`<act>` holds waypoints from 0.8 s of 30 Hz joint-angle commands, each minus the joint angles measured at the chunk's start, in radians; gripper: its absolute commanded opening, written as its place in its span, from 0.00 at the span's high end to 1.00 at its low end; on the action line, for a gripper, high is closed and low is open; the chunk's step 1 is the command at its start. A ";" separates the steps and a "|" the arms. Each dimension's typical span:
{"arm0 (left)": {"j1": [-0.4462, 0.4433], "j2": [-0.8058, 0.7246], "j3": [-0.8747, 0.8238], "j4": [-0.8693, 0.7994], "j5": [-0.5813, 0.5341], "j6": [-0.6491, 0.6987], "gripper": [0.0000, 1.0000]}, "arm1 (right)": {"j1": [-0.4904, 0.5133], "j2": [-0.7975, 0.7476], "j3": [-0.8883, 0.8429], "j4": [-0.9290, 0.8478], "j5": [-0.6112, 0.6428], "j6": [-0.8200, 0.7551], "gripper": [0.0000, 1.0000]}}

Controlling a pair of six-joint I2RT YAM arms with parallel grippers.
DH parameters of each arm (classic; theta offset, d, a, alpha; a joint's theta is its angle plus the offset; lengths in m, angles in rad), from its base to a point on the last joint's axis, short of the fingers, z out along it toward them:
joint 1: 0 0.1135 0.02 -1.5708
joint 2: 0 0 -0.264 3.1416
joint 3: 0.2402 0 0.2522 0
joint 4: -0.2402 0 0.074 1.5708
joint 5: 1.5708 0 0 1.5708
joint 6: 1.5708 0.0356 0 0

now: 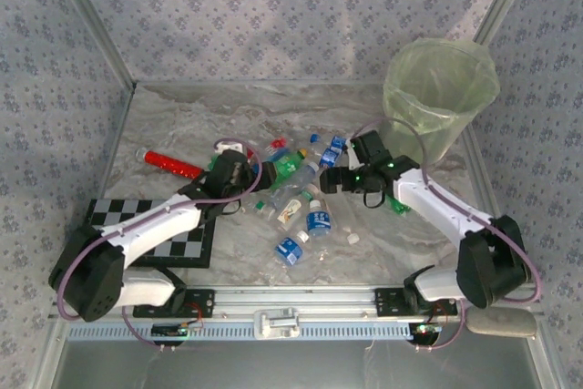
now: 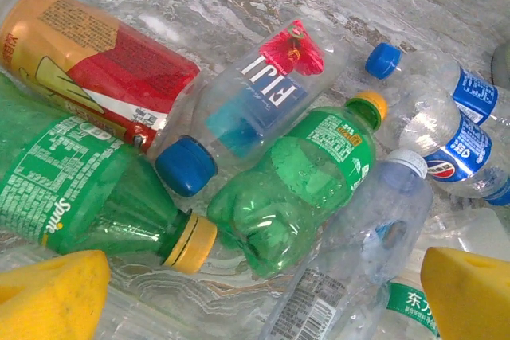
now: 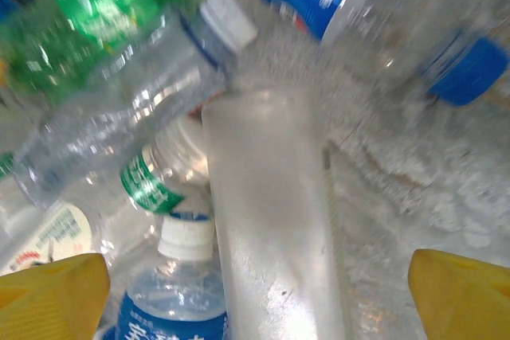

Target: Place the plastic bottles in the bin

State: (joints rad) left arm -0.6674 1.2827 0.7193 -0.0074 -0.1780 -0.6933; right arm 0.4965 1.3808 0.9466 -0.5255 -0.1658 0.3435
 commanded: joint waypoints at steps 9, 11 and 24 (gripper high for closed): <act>0.005 0.006 0.020 0.012 0.014 -0.010 0.00 | 0.071 0.164 0.094 -0.123 0.109 -0.073 0.17; 0.005 0.006 0.019 0.012 0.013 -0.012 0.00 | 0.079 0.190 0.102 -0.126 0.127 -0.080 0.18; 0.005 0.002 0.006 0.015 0.010 -0.018 0.00 | 0.100 0.291 0.110 -0.103 0.163 -0.103 0.25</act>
State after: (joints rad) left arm -0.6674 1.2850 0.7212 -0.0029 -0.1711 -0.7010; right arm 0.5900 1.6516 1.0351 -0.6140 -0.0288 0.2604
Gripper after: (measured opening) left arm 0.999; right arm 0.759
